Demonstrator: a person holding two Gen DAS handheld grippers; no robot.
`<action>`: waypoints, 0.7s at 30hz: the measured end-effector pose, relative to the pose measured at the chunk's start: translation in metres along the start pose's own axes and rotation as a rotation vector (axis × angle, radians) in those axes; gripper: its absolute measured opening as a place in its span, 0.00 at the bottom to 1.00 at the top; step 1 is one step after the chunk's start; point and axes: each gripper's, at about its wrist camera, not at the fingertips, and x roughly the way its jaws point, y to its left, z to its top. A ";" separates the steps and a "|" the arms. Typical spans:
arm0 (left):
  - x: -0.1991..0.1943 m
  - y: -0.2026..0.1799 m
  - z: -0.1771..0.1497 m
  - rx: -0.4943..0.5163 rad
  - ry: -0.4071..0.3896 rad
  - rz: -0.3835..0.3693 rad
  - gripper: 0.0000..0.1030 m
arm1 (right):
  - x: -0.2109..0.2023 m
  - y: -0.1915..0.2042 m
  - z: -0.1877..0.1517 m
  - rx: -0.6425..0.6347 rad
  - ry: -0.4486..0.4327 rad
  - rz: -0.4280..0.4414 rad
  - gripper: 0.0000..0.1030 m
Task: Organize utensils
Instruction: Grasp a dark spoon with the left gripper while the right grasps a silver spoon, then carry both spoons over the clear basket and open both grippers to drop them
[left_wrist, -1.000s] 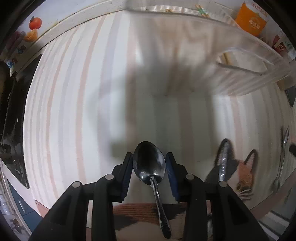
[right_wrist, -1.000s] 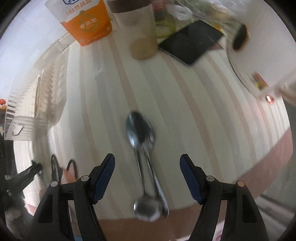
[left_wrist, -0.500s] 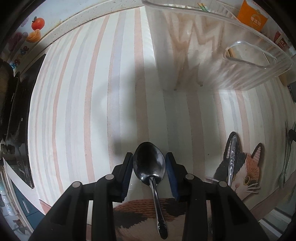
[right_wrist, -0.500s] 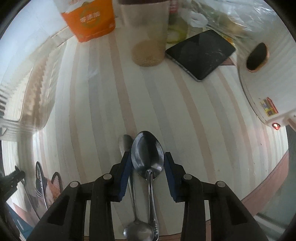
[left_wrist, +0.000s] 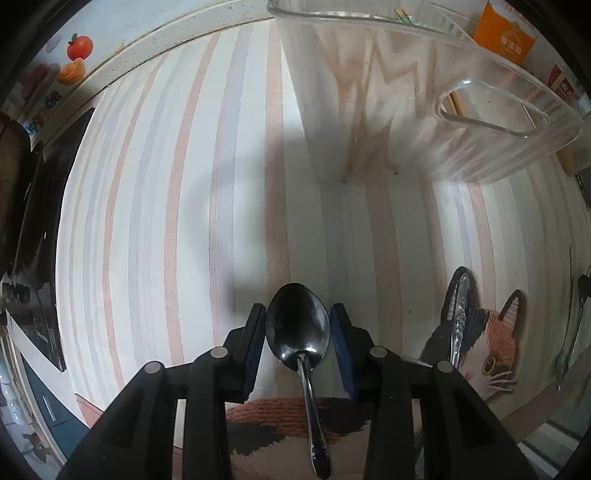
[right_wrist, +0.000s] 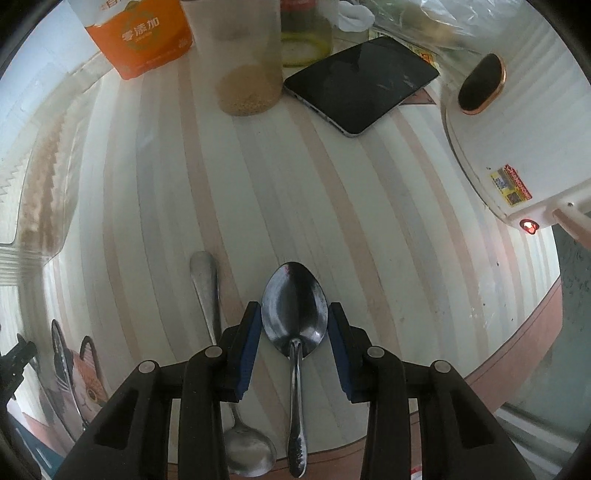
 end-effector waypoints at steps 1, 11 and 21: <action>0.000 0.002 0.000 0.002 -0.001 0.000 0.31 | -0.001 0.001 0.000 -0.003 -0.005 0.001 0.37; -0.013 0.003 -0.005 0.009 -0.040 0.013 0.31 | -0.017 -0.018 -0.020 0.017 -0.055 0.016 0.36; -0.049 0.025 -0.007 -0.022 -0.109 0.012 0.31 | -0.078 -0.011 -0.012 0.008 -0.190 0.056 0.36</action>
